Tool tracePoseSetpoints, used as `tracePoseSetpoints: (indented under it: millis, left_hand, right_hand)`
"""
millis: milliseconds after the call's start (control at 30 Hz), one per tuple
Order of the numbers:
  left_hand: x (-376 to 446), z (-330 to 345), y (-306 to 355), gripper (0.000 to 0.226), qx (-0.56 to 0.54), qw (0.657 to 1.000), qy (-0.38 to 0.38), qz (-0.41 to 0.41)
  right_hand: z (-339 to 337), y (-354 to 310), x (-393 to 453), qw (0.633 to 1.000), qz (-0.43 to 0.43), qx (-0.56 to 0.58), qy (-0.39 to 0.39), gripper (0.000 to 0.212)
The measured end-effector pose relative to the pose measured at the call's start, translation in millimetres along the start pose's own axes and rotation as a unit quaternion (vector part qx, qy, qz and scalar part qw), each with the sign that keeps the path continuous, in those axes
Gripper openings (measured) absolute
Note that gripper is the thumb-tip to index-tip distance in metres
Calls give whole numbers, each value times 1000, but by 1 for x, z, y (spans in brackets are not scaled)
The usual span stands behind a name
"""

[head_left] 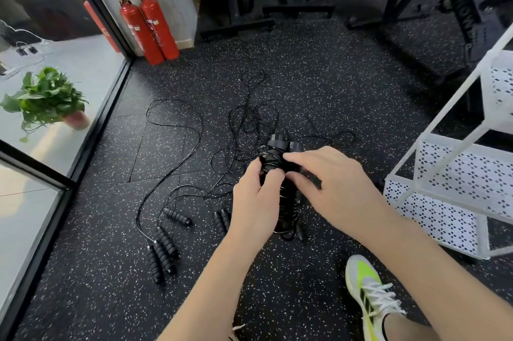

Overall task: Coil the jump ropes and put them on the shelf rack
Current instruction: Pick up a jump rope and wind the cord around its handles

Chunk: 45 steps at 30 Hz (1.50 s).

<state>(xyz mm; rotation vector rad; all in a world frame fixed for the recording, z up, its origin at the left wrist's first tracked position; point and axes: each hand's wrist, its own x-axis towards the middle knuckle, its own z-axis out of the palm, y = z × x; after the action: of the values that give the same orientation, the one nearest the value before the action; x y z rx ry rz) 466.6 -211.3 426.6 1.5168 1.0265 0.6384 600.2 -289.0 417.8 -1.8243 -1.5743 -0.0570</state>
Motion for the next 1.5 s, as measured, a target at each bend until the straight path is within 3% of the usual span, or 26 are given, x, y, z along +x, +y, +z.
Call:
tracePoseSetpoints:
  millis: [367,733,867,1067,1167,1500]
  left_hand:
    - [1,1,-2,15,18,999,-26,-5]
    - [2,1,-3,7,29,999,-28,1]
    - [2,2,-2,9,51,998,-30,4]
    - [1,0,-6,14,42,998,-36,1]
    - [2,-1,-7,28,26,998,-56,11]
    - [2,2,-9,27,10,997,-71,27]
  right_hand:
    - [5,11,-2,1000,8,27,7,12]
    - [6,11,-4,998,37,52,-16,16]
    - [9,12,-5,991,79,109,-24,7]
    - [8,6,-2,971,155,169,-63,19]
    - [5,5,-1,970,153,175,-63,15]
    - [-3,7,1,976,120,167,-62,8]
